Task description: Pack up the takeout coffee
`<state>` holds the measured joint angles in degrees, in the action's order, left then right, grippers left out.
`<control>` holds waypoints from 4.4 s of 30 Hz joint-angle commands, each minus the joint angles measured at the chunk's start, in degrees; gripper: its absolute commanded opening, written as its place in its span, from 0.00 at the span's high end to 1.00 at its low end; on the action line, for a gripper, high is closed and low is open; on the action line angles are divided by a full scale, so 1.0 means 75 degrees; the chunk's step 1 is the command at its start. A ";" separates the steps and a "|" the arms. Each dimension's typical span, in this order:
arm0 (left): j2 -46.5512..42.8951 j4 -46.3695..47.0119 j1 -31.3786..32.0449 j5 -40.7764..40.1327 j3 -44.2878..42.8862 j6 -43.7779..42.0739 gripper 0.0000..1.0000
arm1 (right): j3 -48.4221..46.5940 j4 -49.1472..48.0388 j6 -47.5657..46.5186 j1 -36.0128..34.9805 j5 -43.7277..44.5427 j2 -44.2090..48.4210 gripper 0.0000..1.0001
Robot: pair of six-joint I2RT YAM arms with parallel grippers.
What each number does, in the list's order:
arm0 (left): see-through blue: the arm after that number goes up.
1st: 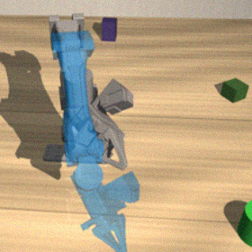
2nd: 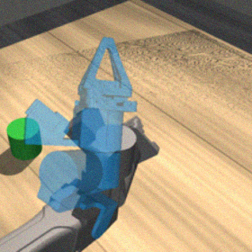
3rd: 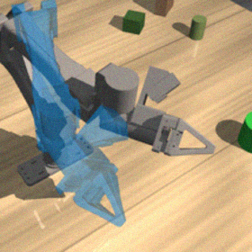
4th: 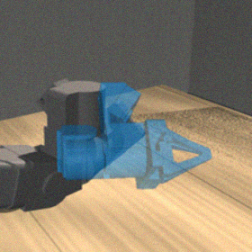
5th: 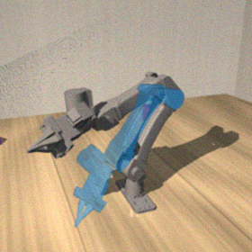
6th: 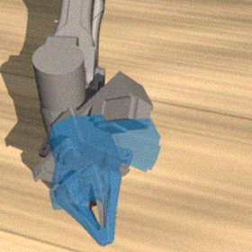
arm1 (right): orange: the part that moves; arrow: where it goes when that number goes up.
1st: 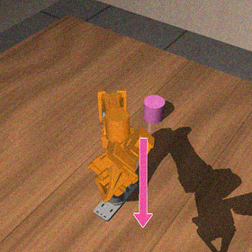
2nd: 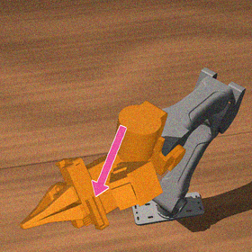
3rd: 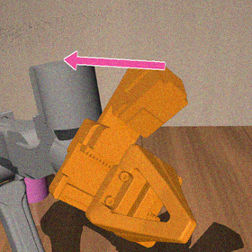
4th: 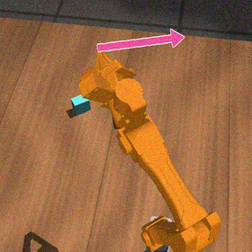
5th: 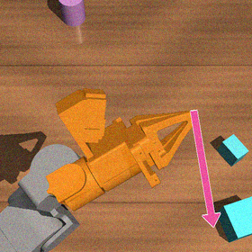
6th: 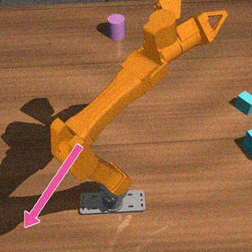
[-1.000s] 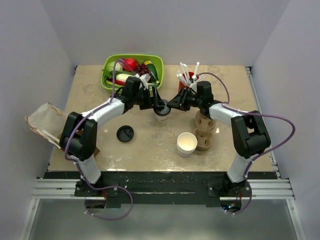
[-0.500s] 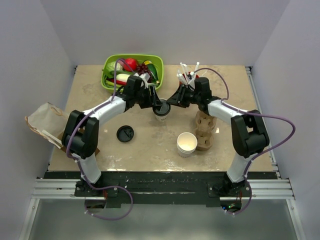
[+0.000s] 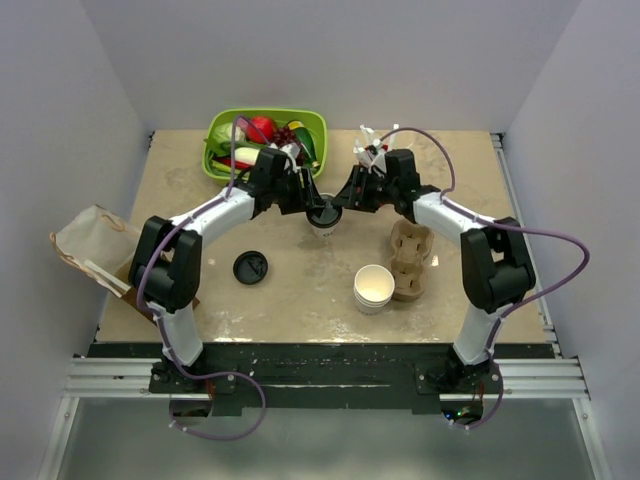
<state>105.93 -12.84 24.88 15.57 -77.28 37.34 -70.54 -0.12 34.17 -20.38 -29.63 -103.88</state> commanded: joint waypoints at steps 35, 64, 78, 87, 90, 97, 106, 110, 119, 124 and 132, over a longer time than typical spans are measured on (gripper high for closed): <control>0.0255 0.1396 -0.0107 0.0526 -0.0196 -0.2412 0.13 | -0.1551 0.1422 -0.0595 -0.0247 0.0856 -0.1009 0.63; 0.0490 0.2004 -0.0295 0.2131 -0.0186 -0.2556 0.46 | -0.1950 0.1996 -0.1029 -0.0165 0.1231 -0.1162 0.60; -0.0342 0.1068 -0.0236 -0.0057 0.0811 -0.1066 0.72 | -0.1938 0.2114 -0.1298 -0.0165 0.1477 -0.1033 0.51; -0.0331 0.0822 -0.0201 -0.0587 0.0659 -0.0210 0.64 | -0.2418 0.2090 -0.1252 -0.0165 0.1232 -0.1372 0.50; -0.0343 0.0763 -0.0212 -0.0705 0.0531 -0.0233 0.52 | -0.2454 0.2067 -0.1193 -0.0165 0.0963 -0.1443 0.51; -0.0155 0.0529 -0.0236 -0.0365 0.0132 -0.0466 0.38 | -0.2489 0.2078 -0.1158 -0.0177 0.0892 -0.1595 0.62; -0.0167 0.0924 -0.0388 0.0277 -0.0068 -0.1568 0.18 | -0.2583 0.2032 -0.1053 -0.0165 0.0774 -0.1514 0.76; 0.0008 0.1325 -0.0599 0.0970 -0.0266 -0.1826 0.18 | -0.2571 0.2020 -0.1017 -0.0165 0.0786 -0.1467 0.80; 0.1051 0.0693 -0.0880 0.2623 -0.1298 -0.2951 0.21 | -0.2852 0.2137 -0.0935 -0.0154 0.0798 -0.1677 0.81; 0.1204 0.0504 -0.0880 0.2505 -0.1369 -0.3256 0.25 | -0.2911 0.2172 -0.0935 -0.0165 0.0868 -0.1701 0.81; 0.1111 0.0880 -0.0822 0.2624 -0.1052 -0.3127 0.52 | -0.2700 0.2114 -0.0959 -0.0154 0.0997 -0.1584 0.71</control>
<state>114.89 -8.21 18.17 34.74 -85.41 15.40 -90.98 14.33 27.88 -21.78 -25.26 -115.87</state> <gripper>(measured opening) 0.579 0.280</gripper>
